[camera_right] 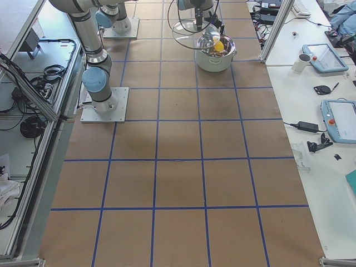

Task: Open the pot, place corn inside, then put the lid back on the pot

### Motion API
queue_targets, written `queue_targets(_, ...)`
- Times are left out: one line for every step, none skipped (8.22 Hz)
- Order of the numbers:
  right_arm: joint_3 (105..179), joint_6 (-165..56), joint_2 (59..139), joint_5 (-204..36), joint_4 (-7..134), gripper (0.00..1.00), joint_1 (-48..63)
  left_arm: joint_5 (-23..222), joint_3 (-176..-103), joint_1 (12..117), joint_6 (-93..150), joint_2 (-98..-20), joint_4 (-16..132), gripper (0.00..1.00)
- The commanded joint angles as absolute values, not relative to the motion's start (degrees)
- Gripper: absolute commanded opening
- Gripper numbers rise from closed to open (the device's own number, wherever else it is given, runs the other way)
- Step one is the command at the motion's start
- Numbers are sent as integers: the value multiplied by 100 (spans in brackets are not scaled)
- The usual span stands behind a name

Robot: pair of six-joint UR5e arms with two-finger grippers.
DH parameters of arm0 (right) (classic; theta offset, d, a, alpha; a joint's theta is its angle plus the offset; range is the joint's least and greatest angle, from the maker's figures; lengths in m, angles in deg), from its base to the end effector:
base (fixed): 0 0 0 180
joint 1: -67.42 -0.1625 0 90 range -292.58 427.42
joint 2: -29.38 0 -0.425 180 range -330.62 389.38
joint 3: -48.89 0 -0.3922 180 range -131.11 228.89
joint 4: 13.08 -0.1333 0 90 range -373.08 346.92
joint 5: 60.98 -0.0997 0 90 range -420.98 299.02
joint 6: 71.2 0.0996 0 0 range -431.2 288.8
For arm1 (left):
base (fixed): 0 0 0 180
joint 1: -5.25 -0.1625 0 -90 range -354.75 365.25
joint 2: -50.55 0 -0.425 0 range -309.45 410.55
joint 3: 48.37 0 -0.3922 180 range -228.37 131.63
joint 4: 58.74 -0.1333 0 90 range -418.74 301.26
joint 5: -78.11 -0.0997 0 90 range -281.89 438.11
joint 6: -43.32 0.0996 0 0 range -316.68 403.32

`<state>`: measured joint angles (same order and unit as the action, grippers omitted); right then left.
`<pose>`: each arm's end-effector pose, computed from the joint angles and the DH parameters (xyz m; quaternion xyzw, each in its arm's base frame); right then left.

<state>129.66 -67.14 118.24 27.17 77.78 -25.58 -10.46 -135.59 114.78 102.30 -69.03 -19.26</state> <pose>0.1631 -0.5029 0.5598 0.0080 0.9968 -0.0769 0.0209 -0.3590 -0.6060 0.3042 0.6212 0.7561 -0.1976 0.0579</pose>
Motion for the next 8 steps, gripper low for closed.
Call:
queue_targets(12967,-6759,11824,2726,7754,40,-2557,-1040,-13547,11476,9668,-6890,-1911,80)
queue_targets(12967,-6759,11824,2718,7754,40,-2557,-1048,-13556,11476,9659,-6863,-1902,86)
queue_targets(12967,-6759,11824,2726,7754,40,-2557,-1066,-13556,11485,9580,-6733,-1884,87)
queue_targets(12967,-6768,11824,2726,7771,40,-2557,-1075,-13547,11476,9545,-6583,-1693,87)
queue_targets(12967,-6768,11824,2709,7780,40,-2557,-1066,-13538,11389,9562,-6312,-1273,87)
queue_targets(12967,-6759,11832,2683,7789,40,-2557,-1049,-13538,11223,9623,-6005,-860,86)
queue_targets(12958,-6759,11824,2717,7789,40,-2557,-961,-13538,10917,9641,-5732,-421,86)
queue_targets(12958,-6759,11824,2726,7789,40,-2557,-935,-13538,10557,9641,-5555,-129,86)
